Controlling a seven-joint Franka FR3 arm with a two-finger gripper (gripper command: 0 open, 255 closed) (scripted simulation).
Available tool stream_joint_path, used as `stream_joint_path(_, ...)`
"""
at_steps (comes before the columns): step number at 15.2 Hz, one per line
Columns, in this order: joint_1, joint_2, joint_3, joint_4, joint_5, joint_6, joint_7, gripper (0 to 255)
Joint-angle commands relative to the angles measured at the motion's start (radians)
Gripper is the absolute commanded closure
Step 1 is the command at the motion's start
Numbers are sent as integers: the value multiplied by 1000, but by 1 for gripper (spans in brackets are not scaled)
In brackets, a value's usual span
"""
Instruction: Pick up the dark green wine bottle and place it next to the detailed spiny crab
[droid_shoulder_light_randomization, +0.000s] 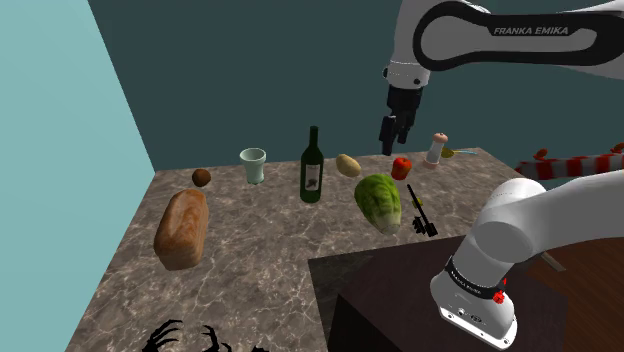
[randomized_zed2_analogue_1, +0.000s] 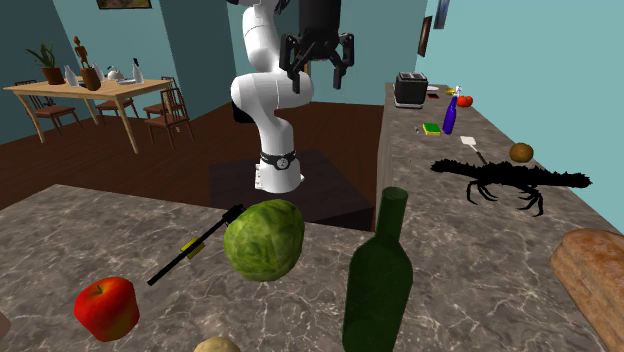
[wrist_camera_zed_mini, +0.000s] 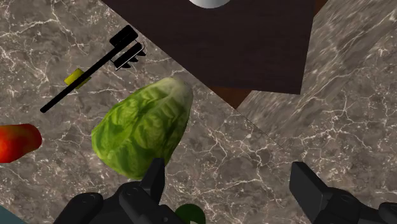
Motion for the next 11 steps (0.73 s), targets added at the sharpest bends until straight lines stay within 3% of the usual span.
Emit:
stream_joint_path(1,0,0,0,0,0,0,0,0)
stream_joint_path(11,-24,415,-17,274,-6,141,-15,0)
